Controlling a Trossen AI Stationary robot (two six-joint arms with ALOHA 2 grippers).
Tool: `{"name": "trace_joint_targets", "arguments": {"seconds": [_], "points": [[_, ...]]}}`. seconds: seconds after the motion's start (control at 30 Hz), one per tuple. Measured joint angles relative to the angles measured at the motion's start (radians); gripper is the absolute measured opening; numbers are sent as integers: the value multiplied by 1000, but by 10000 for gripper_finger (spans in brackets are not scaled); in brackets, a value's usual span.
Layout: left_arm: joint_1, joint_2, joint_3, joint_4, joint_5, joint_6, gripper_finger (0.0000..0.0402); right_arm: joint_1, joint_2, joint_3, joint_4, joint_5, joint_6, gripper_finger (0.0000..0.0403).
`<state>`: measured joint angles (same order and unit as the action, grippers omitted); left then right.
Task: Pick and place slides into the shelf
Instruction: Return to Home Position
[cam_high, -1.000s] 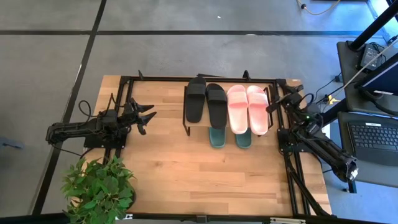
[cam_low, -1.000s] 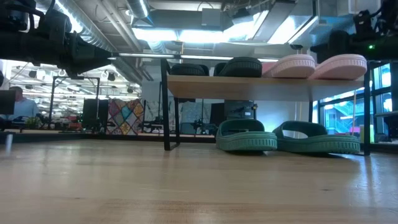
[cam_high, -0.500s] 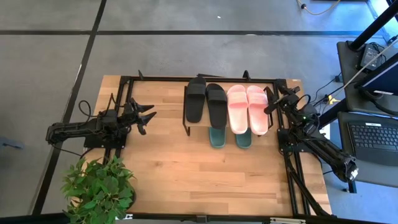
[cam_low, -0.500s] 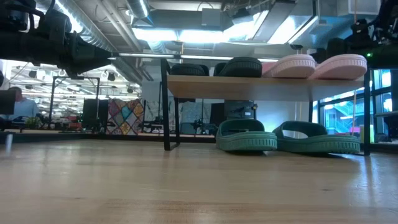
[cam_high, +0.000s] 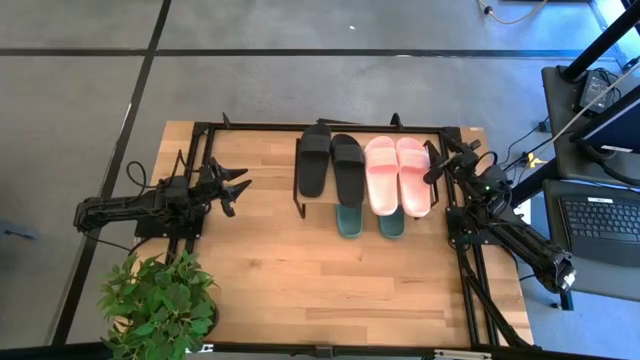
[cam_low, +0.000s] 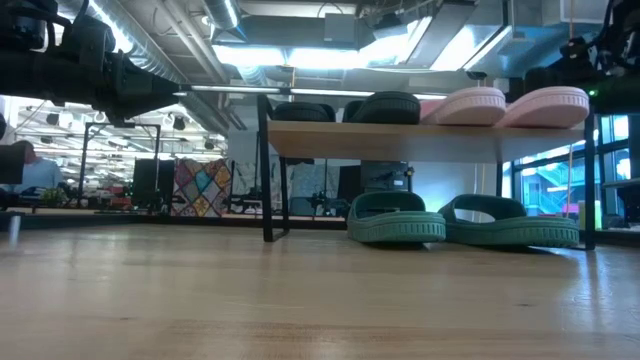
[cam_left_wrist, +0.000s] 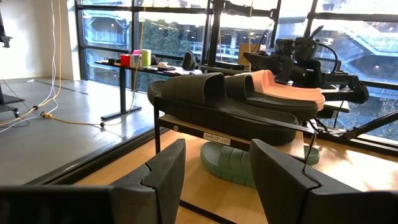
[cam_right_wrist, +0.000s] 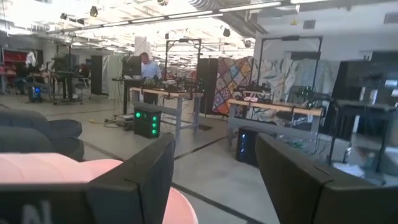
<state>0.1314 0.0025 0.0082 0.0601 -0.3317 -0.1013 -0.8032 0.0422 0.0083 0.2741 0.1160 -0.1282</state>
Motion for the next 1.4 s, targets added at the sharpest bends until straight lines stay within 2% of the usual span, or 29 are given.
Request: {"name": "trace_joint_targets", "arguments": {"seconds": [0.23,1.4], "points": [[0,0,0,0,0,0,171,0,1,-2,-4,0,121,225],[0,0,0,0,0,0,171,0,1,-2,-6,-3,121,225]]}}
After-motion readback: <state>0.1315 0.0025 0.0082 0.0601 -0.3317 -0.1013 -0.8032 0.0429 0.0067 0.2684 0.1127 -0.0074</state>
